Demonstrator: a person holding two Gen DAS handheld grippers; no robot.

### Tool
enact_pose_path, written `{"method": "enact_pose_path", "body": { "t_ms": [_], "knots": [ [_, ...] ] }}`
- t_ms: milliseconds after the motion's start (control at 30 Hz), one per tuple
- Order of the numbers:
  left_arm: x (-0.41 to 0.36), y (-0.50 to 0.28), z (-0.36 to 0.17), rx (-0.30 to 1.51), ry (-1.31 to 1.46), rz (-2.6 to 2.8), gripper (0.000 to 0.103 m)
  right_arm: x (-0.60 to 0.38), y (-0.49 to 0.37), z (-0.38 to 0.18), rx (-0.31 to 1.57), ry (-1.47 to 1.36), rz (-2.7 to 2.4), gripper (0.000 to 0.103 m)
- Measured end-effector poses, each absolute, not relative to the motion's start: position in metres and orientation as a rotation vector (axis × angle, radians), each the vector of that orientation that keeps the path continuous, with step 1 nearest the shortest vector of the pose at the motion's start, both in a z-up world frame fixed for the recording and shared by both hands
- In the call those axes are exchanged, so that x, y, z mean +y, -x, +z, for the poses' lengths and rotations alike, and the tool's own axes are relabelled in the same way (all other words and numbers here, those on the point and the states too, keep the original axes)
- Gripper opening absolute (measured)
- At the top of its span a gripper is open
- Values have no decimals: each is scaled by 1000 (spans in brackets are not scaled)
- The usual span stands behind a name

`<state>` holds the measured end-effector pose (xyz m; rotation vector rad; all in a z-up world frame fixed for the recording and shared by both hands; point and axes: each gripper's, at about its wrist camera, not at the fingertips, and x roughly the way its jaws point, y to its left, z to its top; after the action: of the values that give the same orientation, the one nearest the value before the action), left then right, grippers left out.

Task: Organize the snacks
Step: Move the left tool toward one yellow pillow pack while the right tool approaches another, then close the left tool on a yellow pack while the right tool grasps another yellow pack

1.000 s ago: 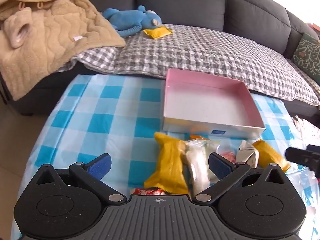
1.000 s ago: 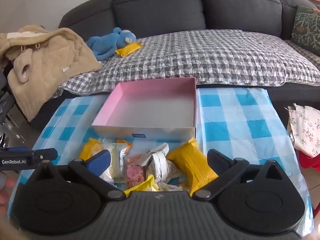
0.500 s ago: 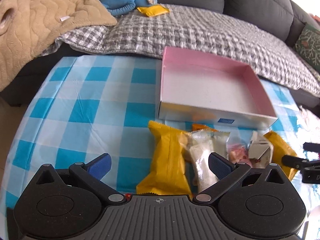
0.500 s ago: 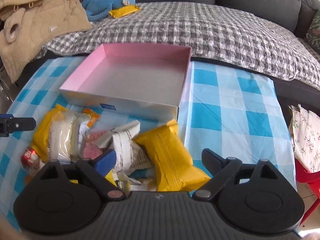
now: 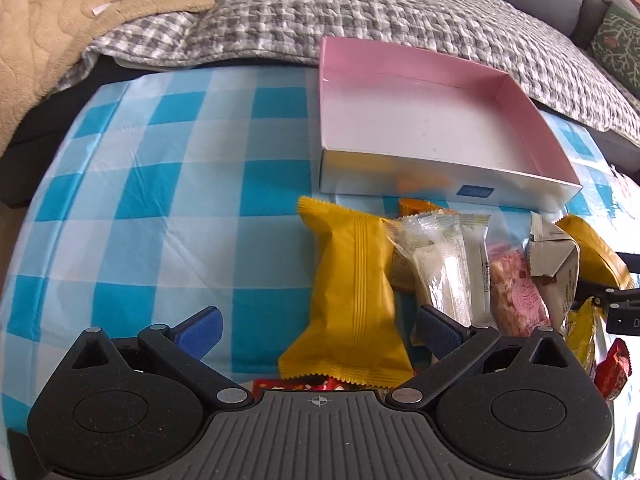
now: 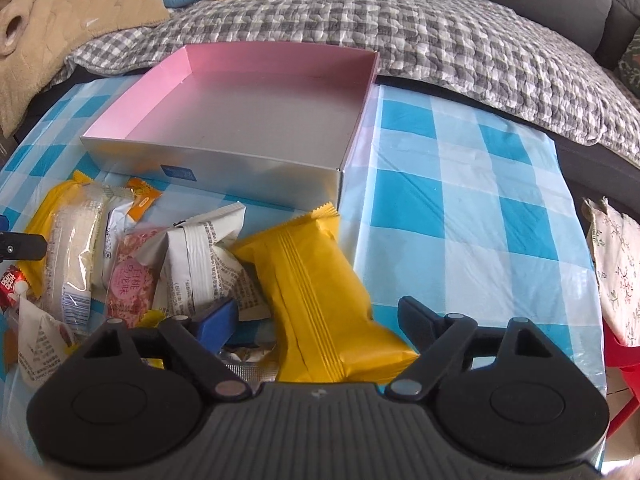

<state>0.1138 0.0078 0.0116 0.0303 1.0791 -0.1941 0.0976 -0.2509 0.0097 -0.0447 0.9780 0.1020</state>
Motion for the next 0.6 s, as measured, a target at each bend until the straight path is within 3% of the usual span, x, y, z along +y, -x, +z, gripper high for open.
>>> {"method": "enact_pose_path", "body": {
  "t_ms": [200, 233, 333, 367, 433, 467, 600],
  "knots": [
    [-1, -119, 3, 1077, -69, -201, 101, -254, -104, 8, 984, 65, 100, 70],
    [-3, -120, -1, 1080, -90, -196, 99, -254, -105, 6, 989, 75, 98, 64],
    [-3, -120, -6, 1103, -97, -206, 70, -255, -105, 5, 994, 77, 101, 45],
    [-1, -121, -4, 1101, -72, -210, 54, -257, -105, 6, 993, 65, 103, 45],
    [3, -121, 1, 1091, -37, -207, 48, -259, -105, 6, 998, 39, 108, 37],
    [4, -122, 3, 1085, -29, -210, 42, -259, -105, 7, 1000, 29, 102, 36],
    [6, -122, 5, 1080, -21, -206, 39, -257, -101, 9, 998, 11, 101, 35]
  ]
}}
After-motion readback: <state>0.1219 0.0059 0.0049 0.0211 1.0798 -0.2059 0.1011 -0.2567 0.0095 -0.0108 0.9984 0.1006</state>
